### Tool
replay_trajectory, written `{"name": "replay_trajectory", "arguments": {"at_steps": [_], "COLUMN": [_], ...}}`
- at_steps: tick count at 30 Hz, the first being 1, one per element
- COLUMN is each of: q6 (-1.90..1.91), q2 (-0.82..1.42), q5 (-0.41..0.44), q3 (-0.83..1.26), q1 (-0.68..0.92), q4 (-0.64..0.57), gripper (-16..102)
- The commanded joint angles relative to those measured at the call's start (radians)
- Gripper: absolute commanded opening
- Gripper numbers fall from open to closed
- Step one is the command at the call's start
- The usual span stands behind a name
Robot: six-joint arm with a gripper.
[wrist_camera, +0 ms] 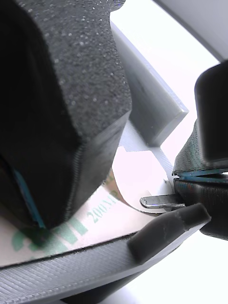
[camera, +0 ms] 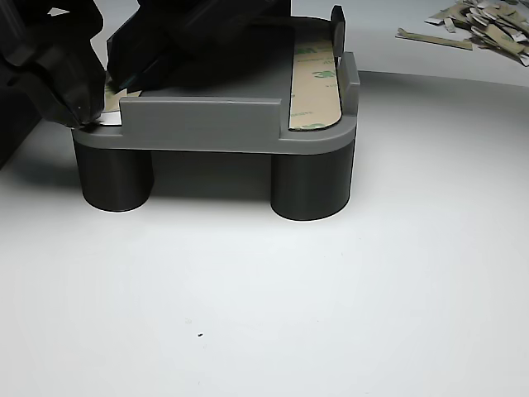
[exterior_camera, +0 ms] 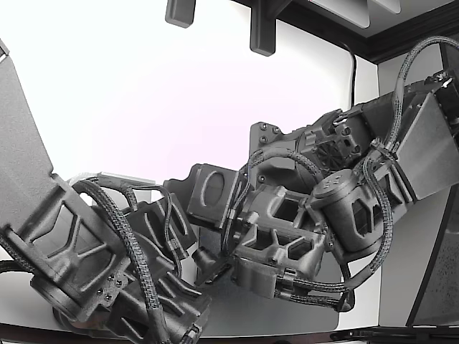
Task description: Peel off protective film from adhesive tape.
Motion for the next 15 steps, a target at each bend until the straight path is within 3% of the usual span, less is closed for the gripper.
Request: {"name": "replay_trajectory", "arguments": {"at_steps": [1,15], "q6": [0.003,0.006], "q2": [0.026,0.032], "q5": [-0.005,-0.006], "q3": [-0.011,-0.035], "q1": [-0.006,-0.006], "q4": [0.003,0.049], "gripper": [-11,-11]}}
